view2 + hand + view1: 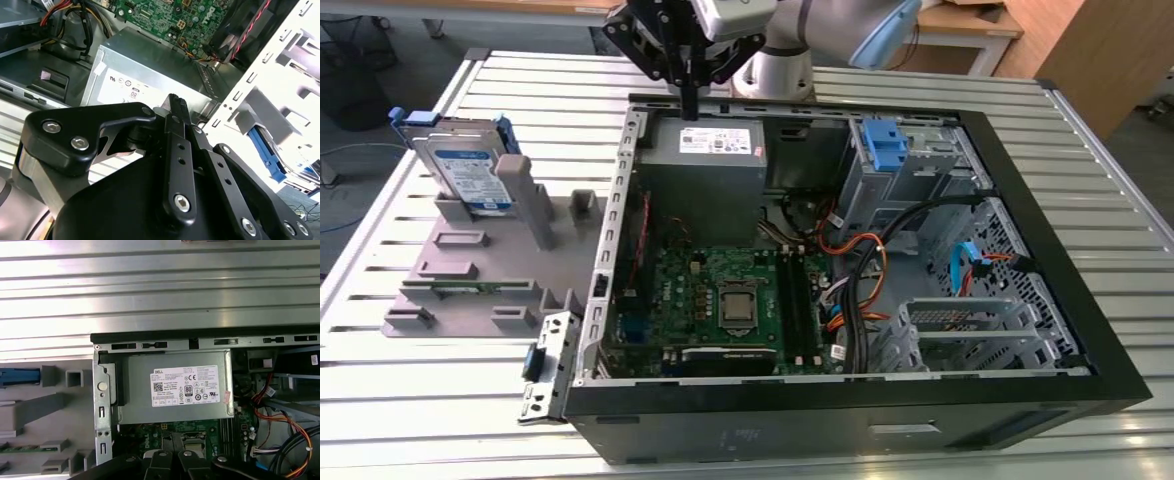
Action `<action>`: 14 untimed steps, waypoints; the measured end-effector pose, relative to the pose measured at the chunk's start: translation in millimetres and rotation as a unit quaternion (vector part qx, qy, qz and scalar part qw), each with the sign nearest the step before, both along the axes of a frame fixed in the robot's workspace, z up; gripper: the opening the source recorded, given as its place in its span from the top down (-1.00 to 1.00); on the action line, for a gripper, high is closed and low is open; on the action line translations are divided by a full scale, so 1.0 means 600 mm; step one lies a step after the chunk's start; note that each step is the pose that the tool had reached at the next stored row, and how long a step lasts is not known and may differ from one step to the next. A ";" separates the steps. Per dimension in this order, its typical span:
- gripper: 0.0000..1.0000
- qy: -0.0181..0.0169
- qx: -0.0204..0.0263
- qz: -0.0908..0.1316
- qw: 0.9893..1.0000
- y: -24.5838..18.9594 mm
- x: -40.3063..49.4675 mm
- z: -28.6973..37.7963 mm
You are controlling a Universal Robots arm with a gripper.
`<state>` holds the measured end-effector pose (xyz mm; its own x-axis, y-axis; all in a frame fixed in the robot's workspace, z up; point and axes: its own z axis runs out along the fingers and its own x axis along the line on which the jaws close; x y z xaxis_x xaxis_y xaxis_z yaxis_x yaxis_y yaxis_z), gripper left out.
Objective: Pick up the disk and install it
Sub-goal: 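Reach for the disk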
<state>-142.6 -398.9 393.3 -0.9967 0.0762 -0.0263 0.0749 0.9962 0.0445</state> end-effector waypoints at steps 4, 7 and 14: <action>0.79 0.000 0.000 0.000 1.000 0.0000 -0.006 0.000; 0.79 -0.001 0.000 0.000 1.000 0.0000 -0.010 0.000; 0.79 -0.001 0.000 0.000 1.000 0.0000 -0.017 0.000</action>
